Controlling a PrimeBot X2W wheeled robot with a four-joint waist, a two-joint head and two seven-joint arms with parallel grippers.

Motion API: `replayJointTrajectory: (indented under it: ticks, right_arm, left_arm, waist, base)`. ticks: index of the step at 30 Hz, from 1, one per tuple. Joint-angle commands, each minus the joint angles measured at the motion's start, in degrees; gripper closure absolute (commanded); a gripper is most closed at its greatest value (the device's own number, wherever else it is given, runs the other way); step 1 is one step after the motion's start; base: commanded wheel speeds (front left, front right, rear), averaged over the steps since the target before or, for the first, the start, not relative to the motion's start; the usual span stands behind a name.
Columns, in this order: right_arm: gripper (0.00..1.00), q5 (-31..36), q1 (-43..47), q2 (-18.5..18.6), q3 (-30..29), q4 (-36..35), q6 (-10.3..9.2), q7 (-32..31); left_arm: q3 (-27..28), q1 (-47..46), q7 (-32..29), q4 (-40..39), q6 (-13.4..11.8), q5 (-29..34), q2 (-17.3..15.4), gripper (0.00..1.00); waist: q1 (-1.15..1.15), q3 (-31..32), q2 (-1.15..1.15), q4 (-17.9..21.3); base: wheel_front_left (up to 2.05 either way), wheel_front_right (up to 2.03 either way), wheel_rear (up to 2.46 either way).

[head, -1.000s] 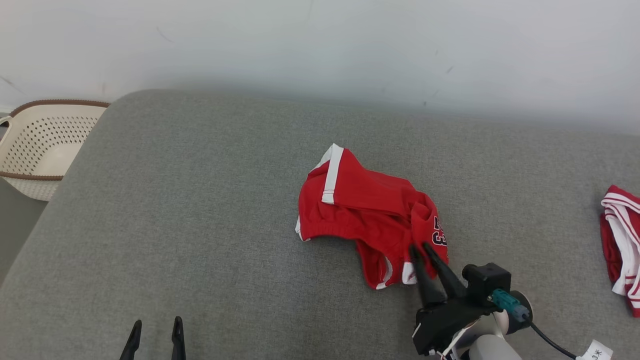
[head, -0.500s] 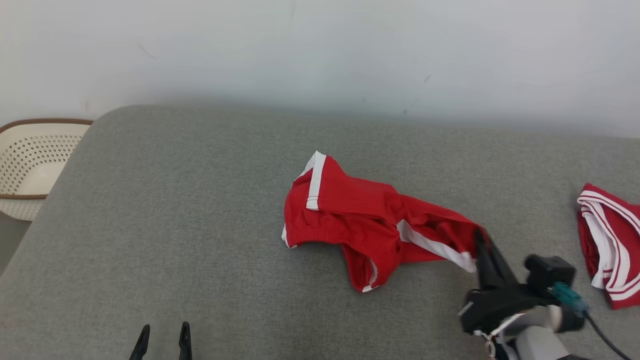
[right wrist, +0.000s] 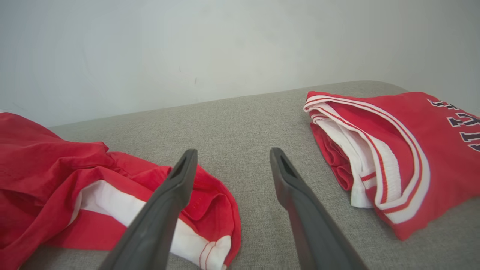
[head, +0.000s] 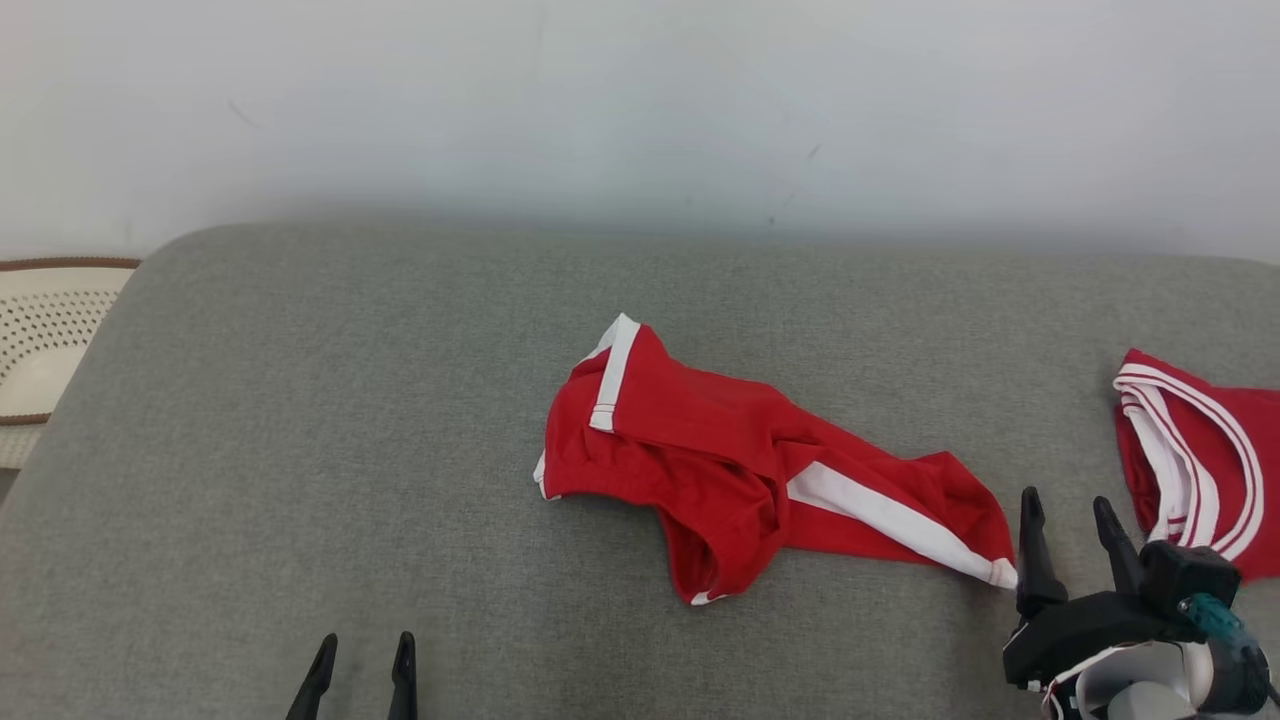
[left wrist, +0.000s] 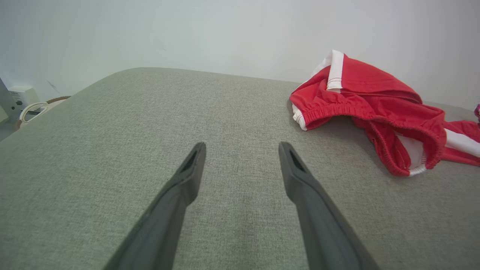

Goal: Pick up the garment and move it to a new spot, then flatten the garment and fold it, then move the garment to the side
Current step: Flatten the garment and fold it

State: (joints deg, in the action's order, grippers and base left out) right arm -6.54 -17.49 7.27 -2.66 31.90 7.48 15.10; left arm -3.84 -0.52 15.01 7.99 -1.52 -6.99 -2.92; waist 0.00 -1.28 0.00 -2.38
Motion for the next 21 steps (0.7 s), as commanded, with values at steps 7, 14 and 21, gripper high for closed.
replayJointTrajectory:
  ticks: [7,14,21]
  right_arm:
    - [0.0,-1.43,4.48,-0.98,5.49,-6.89,0.02,0.02]
    - [0.0,-2.07,6.56,-0.49,9.53,-12.0,0.02,0.02]
    - [0.0,-3.08,7.02,-0.18,12.61,-14.37,0.02,0.02]
  left_arm:
    - [-2.89,-1.83,0.22,-0.06,1.1,-0.18,-0.04,0.0]
    - [-5.33,-3.37,0.22,0.04,0.13,-0.81,-0.01,0.0]
    - [-7.66,-5.48,0.22,1.45,0.29,-1.98,-0.01,0.0]
  waist:
    - [0.0,0.56,0.0,2.8]
    - [0.0,0.08,0.0,6.93]
    - [0.0,-1.03,0.0,11.31]
  base:
    - [0.0,0.0,0.0]
    - [0.0,0.0,0.0]
    - [0.0,0.0,0.0]
